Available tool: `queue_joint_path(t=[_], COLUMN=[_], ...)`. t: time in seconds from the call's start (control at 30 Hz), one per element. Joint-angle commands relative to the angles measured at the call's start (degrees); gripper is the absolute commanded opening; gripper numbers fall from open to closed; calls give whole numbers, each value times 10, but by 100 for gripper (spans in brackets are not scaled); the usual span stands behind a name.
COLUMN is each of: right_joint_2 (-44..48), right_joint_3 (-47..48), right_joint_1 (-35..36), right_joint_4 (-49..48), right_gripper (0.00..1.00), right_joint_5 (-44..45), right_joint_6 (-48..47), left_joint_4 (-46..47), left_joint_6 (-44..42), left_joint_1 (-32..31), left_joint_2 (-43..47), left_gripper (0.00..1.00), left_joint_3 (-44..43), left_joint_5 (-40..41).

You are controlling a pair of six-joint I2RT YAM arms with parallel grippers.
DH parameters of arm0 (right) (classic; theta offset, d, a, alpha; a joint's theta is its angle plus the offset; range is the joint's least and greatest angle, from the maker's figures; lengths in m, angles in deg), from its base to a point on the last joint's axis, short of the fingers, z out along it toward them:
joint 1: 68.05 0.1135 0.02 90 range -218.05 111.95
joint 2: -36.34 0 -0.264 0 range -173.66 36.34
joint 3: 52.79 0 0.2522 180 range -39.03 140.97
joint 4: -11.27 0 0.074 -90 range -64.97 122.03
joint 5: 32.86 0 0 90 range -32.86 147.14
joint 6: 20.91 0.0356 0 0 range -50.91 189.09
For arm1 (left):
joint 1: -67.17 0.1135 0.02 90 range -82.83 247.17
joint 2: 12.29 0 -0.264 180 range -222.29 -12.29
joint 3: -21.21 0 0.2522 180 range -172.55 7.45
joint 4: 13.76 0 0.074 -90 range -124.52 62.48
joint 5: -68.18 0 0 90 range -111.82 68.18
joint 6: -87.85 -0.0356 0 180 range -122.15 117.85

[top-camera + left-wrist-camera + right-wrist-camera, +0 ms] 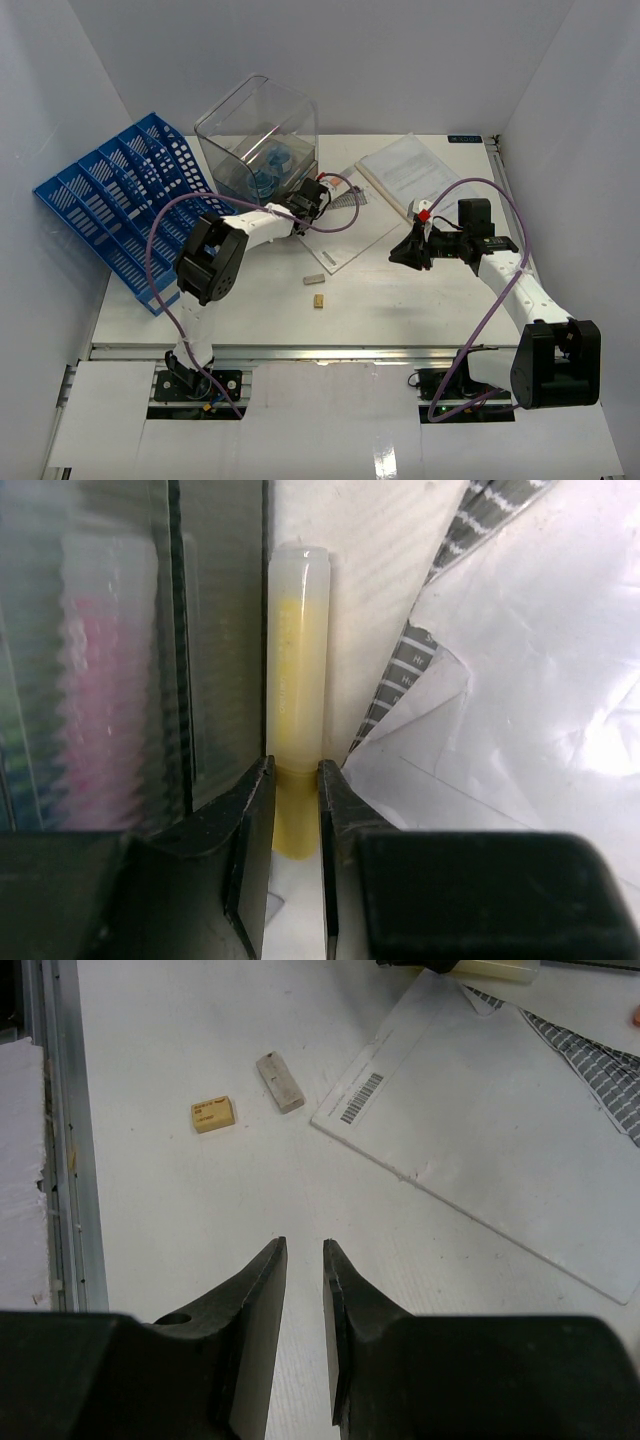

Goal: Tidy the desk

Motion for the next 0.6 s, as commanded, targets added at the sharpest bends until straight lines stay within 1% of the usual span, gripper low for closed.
queue_joint_path(t=[0.0, 0.17, 0.3, 0.37, 0.47, 0.57], right_joint_2=[1, 3, 5, 6, 6, 6], right_joint_3=[-2, -2, -3, -3, -3, -3], right_joint_1=[-3, -4, -5, -5, -6, -6], right_joint_4=[-13, -13, -13, -13, -13, -13], right_gripper=[27, 27, 27, 27, 27, 27], right_joint_5=[-12, -13, -13, -14, -14, -15], right_joint_6=[2, 2, 3, 3, 3, 3], left_joint_4=[-81, -88, -94, -97, -98, -101], left_joint_6=[63, 89, 107, 117, 137, 141], left_joint_1=[-17, -51, -74, -76, -75, -75], left_joint_2=[19, 41, 59, 67, 83, 96], left_gripper=[23, 24, 26, 29, 37, 48], left_joint_3=[50, 79, 90, 93, 94, 85], left_joint_5=[-123, -158, -168, -167, -137, -120])
